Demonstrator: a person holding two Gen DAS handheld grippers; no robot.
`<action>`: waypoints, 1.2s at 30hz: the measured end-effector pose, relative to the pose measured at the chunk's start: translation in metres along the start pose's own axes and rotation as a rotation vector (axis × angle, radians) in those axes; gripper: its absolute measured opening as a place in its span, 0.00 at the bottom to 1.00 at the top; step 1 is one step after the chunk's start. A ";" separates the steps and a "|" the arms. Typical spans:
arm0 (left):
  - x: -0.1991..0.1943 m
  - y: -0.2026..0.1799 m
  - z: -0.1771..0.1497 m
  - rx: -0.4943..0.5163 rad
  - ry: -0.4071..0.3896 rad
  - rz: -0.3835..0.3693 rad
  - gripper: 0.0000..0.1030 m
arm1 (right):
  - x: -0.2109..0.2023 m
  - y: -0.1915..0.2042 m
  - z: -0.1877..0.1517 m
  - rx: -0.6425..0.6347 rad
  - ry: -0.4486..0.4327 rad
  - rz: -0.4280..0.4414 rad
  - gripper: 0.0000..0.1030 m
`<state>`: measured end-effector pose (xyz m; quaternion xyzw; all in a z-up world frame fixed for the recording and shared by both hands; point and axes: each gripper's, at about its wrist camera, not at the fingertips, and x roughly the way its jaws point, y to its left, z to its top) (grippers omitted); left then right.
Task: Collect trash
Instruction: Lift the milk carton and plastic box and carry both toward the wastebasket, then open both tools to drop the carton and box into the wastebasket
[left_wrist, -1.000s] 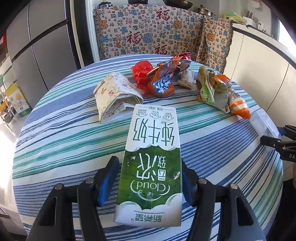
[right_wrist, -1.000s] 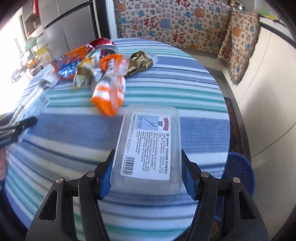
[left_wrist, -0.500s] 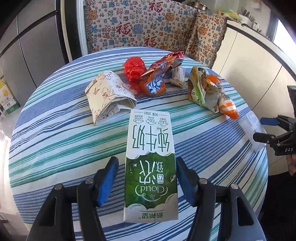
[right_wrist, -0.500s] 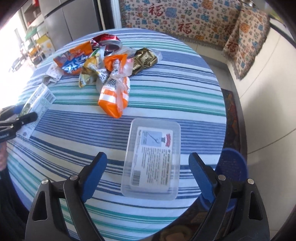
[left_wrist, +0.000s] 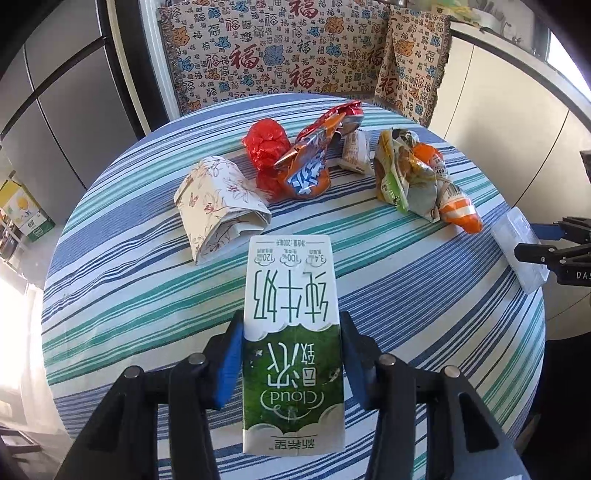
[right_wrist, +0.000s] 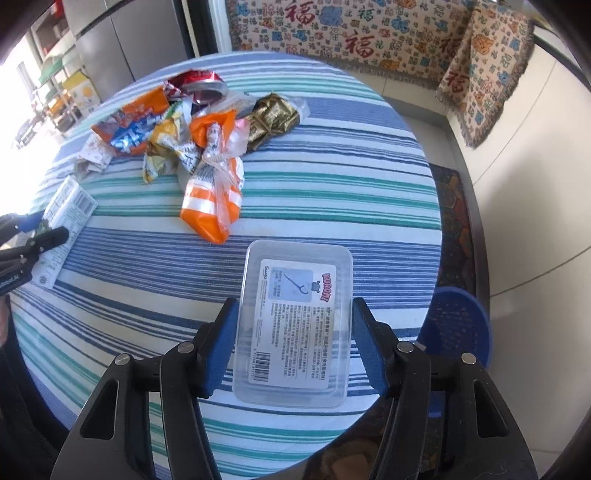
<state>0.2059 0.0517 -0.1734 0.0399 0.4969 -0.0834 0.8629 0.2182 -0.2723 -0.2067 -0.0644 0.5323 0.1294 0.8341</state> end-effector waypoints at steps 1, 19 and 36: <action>-0.005 0.002 -0.002 -0.019 -0.008 -0.019 0.47 | -0.004 -0.002 -0.001 0.010 -0.009 0.018 0.60; -0.051 -0.153 0.045 0.118 -0.103 -0.328 0.47 | -0.070 -0.102 -0.041 0.178 -0.165 0.014 0.60; 0.017 -0.353 0.098 0.207 -0.053 -0.522 0.47 | -0.054 -0.257 -0.091 0.451 -0.171 -0.101 0.60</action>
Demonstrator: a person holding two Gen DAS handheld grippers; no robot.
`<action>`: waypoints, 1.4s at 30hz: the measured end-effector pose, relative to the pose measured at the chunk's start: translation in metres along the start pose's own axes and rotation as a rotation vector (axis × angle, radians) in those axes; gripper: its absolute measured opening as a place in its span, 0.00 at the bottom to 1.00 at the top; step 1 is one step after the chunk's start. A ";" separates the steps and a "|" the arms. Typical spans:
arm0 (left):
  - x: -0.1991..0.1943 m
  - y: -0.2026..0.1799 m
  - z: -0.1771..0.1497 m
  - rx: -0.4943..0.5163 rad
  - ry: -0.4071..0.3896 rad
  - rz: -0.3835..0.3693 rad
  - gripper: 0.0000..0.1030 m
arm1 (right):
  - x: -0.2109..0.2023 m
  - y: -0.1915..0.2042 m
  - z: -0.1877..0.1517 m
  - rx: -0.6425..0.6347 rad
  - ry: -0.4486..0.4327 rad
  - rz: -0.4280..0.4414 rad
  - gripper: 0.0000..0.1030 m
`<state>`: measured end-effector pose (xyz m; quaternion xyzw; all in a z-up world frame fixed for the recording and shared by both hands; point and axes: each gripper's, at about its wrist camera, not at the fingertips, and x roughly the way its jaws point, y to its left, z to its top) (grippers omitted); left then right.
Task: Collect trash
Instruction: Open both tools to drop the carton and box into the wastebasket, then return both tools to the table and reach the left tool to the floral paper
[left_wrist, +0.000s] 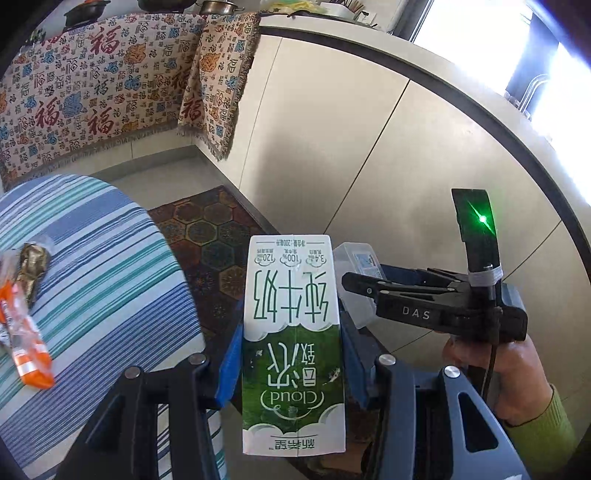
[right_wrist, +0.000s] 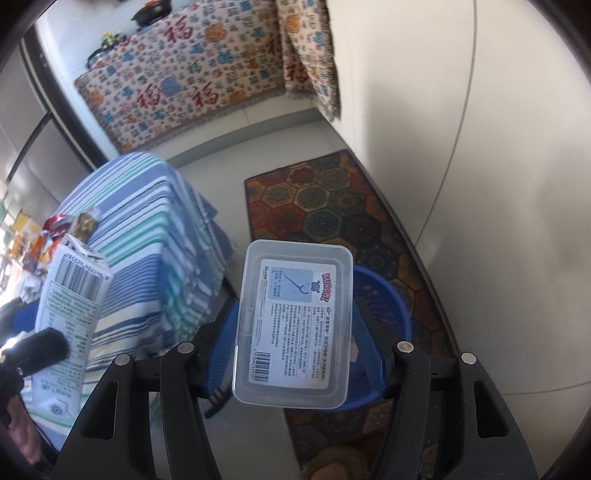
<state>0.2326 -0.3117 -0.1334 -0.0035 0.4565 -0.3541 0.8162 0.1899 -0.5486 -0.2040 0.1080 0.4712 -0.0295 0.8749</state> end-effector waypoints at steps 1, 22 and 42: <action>0.010 -0.001 0.003 -0.014 0.003 -0.009 0.47 | 0.002 -0.005 0.000 0.007 -0.004 -0.004 0.60; 0.132 -0.021 0.012 -0.072 0.092 -0.024 0.47 | 0.012 -0.067 -0.005 0.179 -0.024 0.062 0.60; 0.067 -0.032 0.010 -0.045 -0.052 -0.009 0.70 | -0.031 -0.041 0.006 0.083 -0.257 -0.071 0.90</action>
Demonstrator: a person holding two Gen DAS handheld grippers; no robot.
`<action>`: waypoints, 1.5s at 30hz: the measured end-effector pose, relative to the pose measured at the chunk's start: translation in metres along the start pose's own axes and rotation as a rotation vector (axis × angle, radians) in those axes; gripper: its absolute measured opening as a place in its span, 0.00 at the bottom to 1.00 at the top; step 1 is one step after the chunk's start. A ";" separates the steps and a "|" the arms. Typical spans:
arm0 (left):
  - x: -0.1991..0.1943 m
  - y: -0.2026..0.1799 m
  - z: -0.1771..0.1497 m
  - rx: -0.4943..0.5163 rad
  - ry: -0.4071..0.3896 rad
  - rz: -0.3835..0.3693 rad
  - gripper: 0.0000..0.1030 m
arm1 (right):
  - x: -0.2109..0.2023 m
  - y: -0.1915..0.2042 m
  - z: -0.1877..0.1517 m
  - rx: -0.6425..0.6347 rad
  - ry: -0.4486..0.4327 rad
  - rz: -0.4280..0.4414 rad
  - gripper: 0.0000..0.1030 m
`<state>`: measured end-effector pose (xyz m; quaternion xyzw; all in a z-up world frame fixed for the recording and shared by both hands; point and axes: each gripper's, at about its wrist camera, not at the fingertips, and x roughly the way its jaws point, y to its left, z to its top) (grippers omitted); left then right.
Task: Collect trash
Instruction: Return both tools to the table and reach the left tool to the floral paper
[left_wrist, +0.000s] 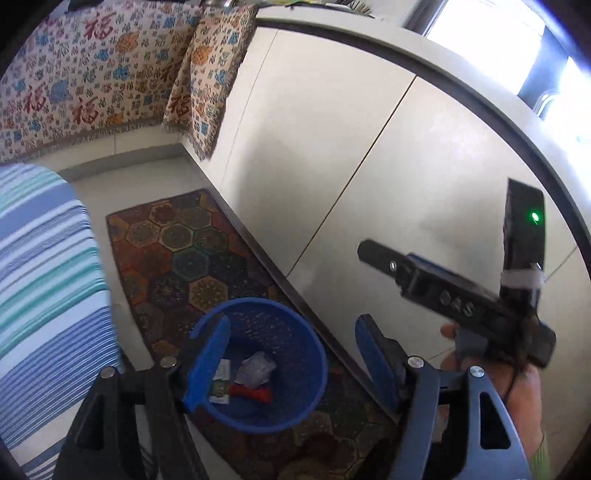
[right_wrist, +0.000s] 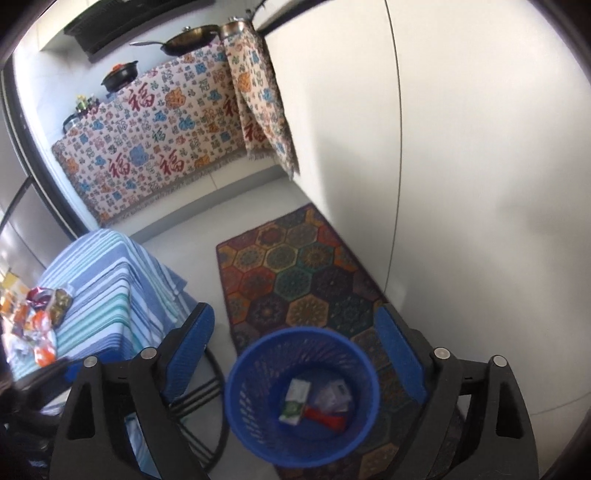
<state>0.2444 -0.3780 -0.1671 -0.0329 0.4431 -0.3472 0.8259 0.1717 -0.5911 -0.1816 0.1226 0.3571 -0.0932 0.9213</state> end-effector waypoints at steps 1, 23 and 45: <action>-0.011 0.001 -0.006 0.016 -0.005 0.018 0.70 | -0.004 0.006 0.000 -0.019 -0.021 -0.010 0.90; -0.194 0.217 -0.141 -0.152 0.023 0.597 0.70 | -0.009 0.294 -0.132 -0.596 0.111 0.388 0.94; -0.226 0.277 -0.139 -0.200 0.024 0.646 1.00 | 0.039 0.392 -0.146 -0.611 0.237 0.330 1.00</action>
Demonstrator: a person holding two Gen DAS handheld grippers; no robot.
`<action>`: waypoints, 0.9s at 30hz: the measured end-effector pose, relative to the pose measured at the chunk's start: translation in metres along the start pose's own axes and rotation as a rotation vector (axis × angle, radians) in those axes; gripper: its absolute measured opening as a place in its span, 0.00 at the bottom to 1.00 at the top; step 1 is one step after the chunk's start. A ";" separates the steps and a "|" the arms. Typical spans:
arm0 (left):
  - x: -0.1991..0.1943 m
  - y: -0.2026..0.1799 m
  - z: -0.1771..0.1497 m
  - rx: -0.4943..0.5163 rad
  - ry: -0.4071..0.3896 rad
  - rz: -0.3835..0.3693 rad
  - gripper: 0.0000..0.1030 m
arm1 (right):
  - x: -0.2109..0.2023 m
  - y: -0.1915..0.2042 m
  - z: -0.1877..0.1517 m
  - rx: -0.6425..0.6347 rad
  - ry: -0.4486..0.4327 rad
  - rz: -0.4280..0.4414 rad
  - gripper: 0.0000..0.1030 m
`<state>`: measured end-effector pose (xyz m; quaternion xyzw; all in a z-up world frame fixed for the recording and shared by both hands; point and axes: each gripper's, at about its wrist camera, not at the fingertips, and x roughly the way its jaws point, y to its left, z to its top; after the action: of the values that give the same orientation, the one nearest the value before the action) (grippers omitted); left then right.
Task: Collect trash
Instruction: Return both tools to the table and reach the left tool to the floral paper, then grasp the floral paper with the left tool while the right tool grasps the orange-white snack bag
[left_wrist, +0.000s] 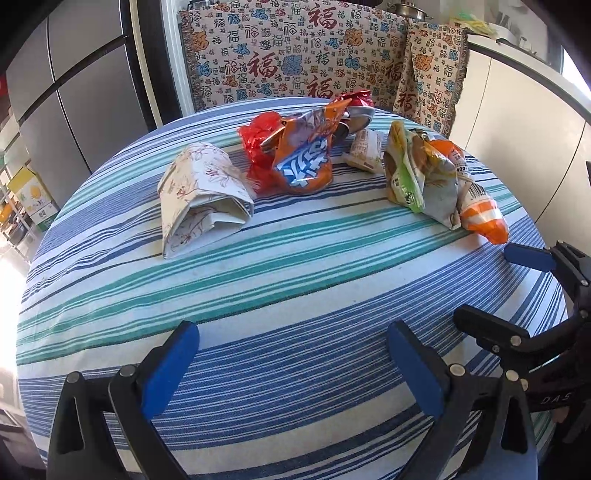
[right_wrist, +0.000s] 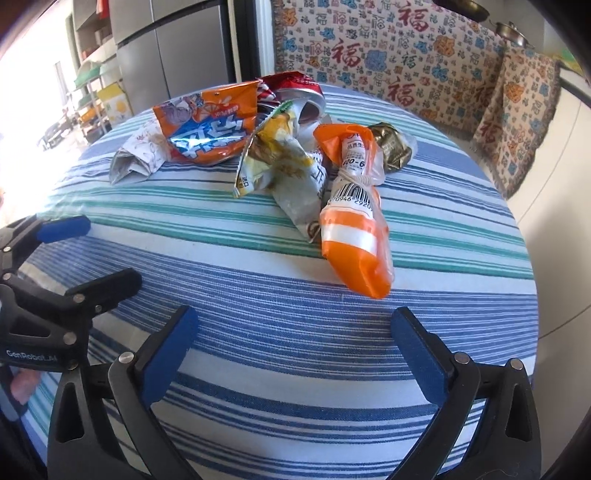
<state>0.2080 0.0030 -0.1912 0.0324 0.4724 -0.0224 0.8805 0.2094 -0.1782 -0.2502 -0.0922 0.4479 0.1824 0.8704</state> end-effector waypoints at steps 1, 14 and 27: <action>0.000 -0.001 0.000 -0.003 -0.001 0.005 1.00 | 0.000 0.000 0.000 -0.001 0.000 0.000 1.00; -0.020 0.033 0.045 -0.088 -0.046 -0.094 1.00 | 0.001 0.000 0.000 0.000 0.000 0.001 1.00; 0.042 0.069 0.093 -0.132 0.108 -0.113 0.79 | 0.001 0.000 -0.001 -0.001 -0.001 0.002 1.00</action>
<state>0.3131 0.0637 -0.1728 -0.0511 0.5208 -0.0394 0.8512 0.2093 -0.1782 -0.2517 -0.0920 0.4475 0.1836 0.8704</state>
